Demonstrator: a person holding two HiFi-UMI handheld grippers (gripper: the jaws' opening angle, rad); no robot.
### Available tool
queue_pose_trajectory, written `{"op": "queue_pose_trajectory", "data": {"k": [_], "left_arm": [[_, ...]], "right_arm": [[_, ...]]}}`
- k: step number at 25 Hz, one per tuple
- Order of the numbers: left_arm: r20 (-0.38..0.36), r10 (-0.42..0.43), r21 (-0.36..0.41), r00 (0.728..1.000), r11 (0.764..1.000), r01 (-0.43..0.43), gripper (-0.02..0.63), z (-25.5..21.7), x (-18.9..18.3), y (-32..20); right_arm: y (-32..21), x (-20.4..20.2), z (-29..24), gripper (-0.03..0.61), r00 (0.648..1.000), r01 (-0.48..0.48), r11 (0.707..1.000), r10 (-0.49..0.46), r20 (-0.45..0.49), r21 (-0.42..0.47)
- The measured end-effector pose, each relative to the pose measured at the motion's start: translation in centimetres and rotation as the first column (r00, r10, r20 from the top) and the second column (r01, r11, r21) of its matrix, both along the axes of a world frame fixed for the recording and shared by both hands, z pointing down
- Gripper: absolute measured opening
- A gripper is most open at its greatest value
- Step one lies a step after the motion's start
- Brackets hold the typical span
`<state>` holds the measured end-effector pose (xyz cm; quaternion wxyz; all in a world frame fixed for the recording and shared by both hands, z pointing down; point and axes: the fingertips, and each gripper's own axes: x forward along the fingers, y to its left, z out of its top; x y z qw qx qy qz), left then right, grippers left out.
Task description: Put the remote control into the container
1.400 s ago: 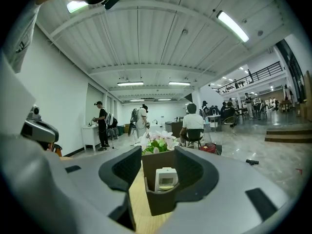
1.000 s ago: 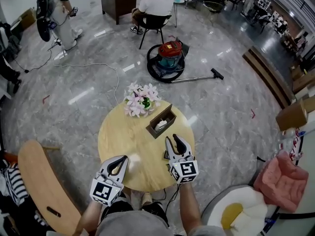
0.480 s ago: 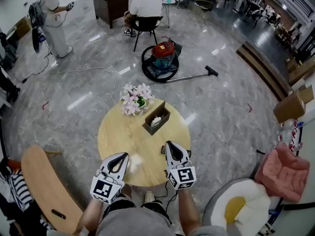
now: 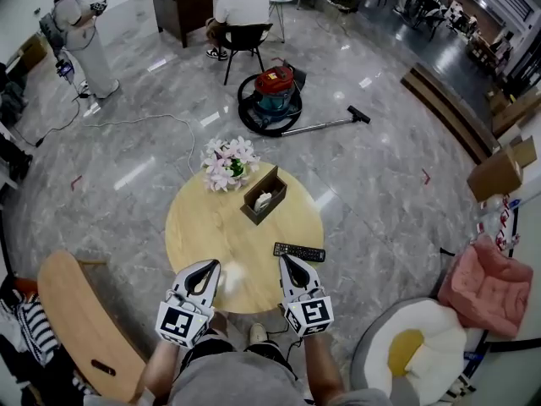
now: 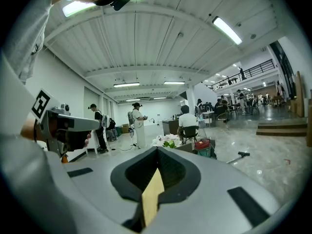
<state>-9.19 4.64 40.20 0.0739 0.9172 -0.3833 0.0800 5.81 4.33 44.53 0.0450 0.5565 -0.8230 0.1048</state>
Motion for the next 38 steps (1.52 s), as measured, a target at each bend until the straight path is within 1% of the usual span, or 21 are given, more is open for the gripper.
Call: {"op": "queue_pose_trajectory", "data": {"k": [5,11,16,21,28,34,38], "left_arm": [[-0.014,0.0,-0.016,1.0,1.0,0.0,0.006,0.4,0.1,0.4],[0.002,0.022,-0.021,1.0,1.0,-0.022,0.006,0.7,0.5,0.9],[-0.019,0.021,-0.017,1.0,1.0,-0.021,0.006,0.7,1.1,0.6],[-0.014,0.034,-0.006,0.999,0.999,-0.034,0.006,0.1,2.2,0.8],[-0.03,0.043,0.025,0.999,0.999,-0.043,0.006,-1.3,5.1,2.9],[-0.02,0.053,0.057,0.998,0.997,-0.052,0.006,-2.6,8.1,6.8],[-0.041,0.048,0.063,0.998,0.997,-0.045,0.006,-3.3,10.0,9.5]], "right_arm": [[1.4,0.0,0.4,0.008,0.999,-0.016,1.0,0.017,0.032,-0.022],[1.4,0.3,-0.1,0.008,0.999,-0.009,1.0,0.01,0.033,-0.012],[1.5,0.6,0.1,0.008,0.999,-0.015,1.0,0.015,0.032,-0.015],[2.1,1.6,-0.4,0.008,0.999,-0.022,1.0,0.023,0.031,-0.013],[4.3,4.8,-2.3,0.008,0.999,-0.049,0.998,0.049,0.017,0.03],[8.1,8.7,-3.7,0.008,0.997,-0.074,0.996,0.073,0.014,0.059],[11.1,11.2,-4.7,0.008,0.996,-0.087,0.993,0.085,0.022,0.075]]}}
